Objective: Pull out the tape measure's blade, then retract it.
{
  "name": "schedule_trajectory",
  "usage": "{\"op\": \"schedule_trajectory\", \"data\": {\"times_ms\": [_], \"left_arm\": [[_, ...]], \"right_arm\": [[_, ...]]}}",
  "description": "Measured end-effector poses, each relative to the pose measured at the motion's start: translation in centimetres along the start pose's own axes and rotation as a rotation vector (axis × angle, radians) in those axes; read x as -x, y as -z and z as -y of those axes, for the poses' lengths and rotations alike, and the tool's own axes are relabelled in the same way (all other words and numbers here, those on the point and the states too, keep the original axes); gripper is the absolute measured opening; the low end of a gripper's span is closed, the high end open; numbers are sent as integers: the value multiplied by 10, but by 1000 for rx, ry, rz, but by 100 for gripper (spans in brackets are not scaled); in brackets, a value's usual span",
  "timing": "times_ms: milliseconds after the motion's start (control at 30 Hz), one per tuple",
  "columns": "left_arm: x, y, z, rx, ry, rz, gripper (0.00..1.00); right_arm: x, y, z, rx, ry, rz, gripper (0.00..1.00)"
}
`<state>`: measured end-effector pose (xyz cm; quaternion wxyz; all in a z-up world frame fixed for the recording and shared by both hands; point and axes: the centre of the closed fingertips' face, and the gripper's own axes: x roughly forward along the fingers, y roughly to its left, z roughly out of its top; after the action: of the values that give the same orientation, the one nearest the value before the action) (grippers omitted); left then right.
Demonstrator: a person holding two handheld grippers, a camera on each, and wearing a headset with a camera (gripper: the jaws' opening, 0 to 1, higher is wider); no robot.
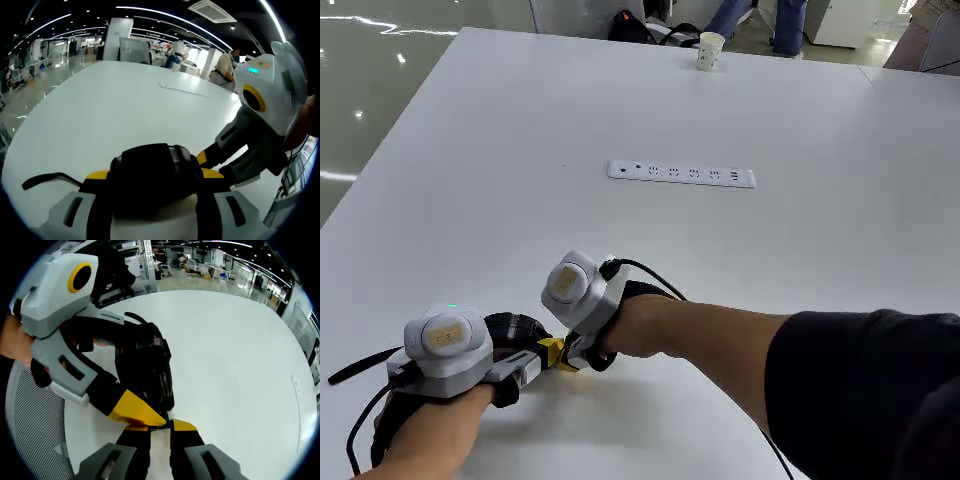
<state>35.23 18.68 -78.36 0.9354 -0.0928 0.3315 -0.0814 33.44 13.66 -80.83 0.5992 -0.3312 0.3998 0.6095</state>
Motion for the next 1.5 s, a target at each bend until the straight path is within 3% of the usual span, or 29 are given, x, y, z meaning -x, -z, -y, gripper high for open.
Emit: {"op": "schedule_trajectory", "data": {"times_ms": [633,733,767,1067,1133,1333,1400,1500], "left_arm": [[0,0,1,8,6,3,63],[0,0,1,9,9,0,64],[0,0,2,4,7,-5,64],[0,-1,2,-5,-3,4,65],[1,-2,1,14,1,5,65],[10,-15,1,10,23,28,63],[11,-21,3,47,51,56,68],[15,-27,0,58,57,60,75]], "right_arm": [[-2,-4,-1,34,0,13,11],[-2,-4,-1,61,1,17,12],[-2,-5,-2,110,-1,26,12],[-2,-5,-2,99,14,29,12],[-1,-7,4,114,56,40,16],[7,-9,5,91,57,62,21],[9,-9,5,72,57,68,21],[14,-7,5,55,60,82,21]]}}
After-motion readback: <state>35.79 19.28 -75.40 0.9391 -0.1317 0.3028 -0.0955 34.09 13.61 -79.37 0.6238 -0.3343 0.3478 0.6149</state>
